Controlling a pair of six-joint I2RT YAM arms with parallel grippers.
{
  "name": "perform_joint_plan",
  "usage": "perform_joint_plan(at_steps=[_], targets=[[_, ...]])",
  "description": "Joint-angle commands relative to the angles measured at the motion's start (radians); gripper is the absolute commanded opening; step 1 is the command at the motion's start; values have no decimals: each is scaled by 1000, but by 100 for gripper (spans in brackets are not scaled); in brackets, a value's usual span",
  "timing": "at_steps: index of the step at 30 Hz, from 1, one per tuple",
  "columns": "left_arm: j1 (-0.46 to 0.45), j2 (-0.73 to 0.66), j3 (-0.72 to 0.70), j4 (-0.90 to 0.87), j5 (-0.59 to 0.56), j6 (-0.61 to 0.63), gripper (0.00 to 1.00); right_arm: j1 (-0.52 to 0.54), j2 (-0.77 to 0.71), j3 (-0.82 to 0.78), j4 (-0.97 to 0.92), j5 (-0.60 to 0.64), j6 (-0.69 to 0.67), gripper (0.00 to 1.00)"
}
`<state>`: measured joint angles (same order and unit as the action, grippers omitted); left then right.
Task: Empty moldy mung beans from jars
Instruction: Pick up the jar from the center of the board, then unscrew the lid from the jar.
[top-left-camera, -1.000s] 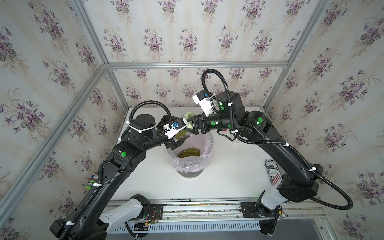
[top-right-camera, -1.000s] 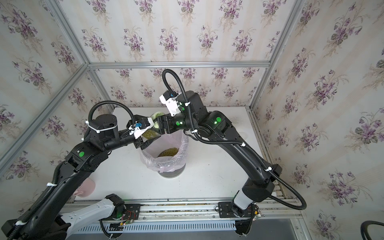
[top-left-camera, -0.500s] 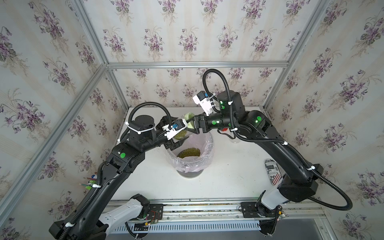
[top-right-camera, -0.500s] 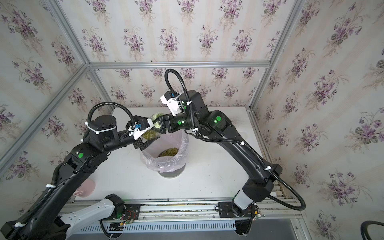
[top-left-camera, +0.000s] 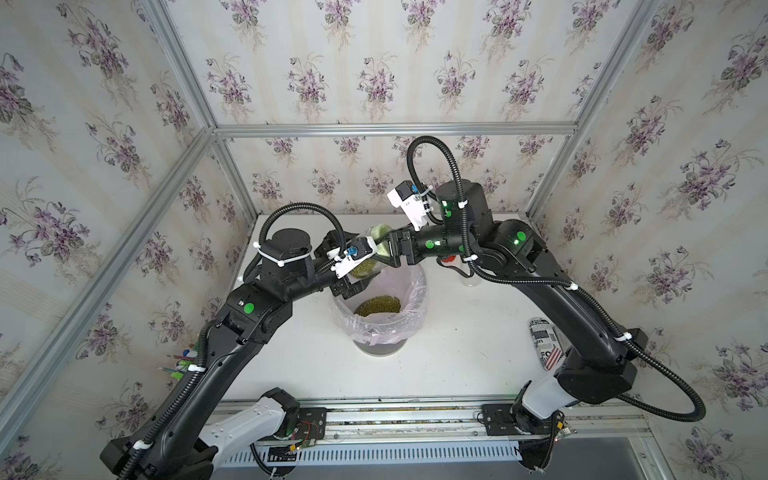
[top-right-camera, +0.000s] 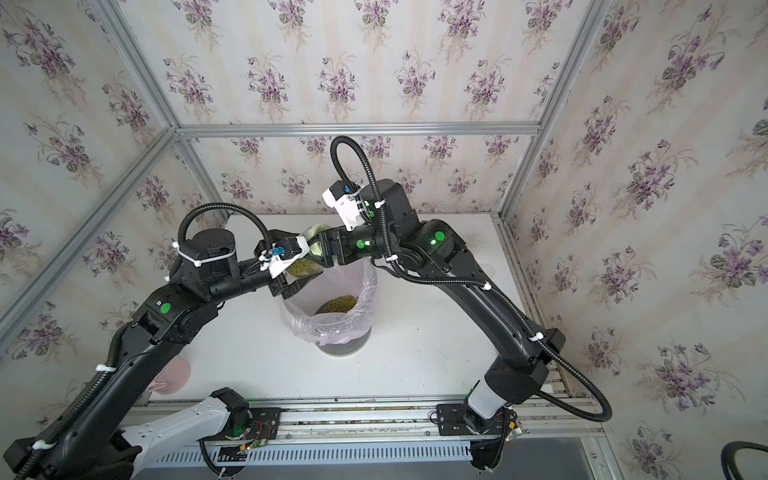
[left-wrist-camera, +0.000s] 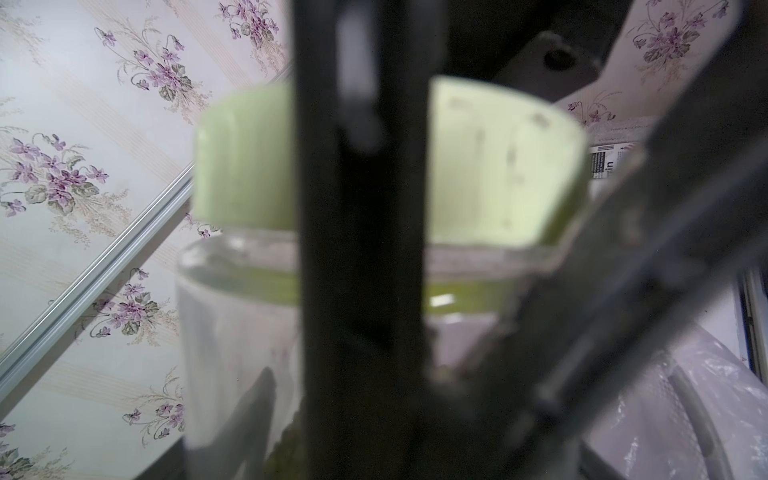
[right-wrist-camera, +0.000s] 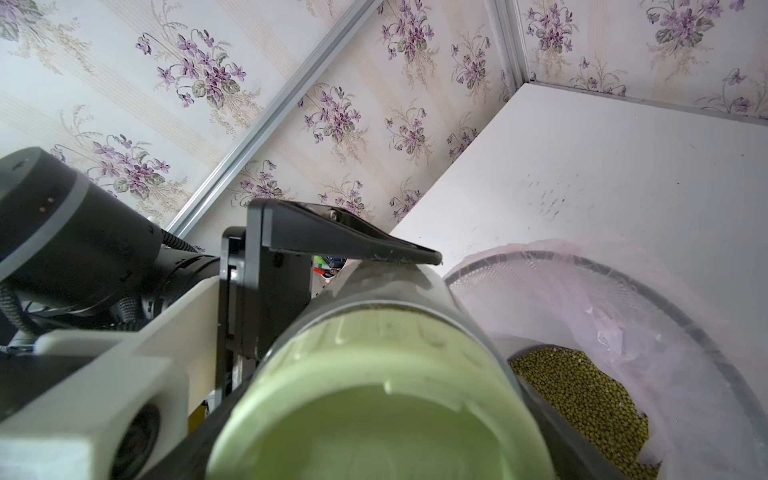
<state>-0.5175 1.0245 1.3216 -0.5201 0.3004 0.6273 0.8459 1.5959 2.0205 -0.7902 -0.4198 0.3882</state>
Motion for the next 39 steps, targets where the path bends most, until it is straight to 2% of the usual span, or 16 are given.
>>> perform_joint_plan(at_steps=[1, 8, 39], targets=[[-1, -7, -3, 46, 19, 12, 0, -5, -11, 9, 9, 60, -9, 89], [-3, -1, -9, 46, 19, 15, 0, -5, -21, 13, 3, 71, -12, 94], [-3, -12, -2, 46, -11, 18, 0, -5, -47, -19, 13, 13, -4, 90]])
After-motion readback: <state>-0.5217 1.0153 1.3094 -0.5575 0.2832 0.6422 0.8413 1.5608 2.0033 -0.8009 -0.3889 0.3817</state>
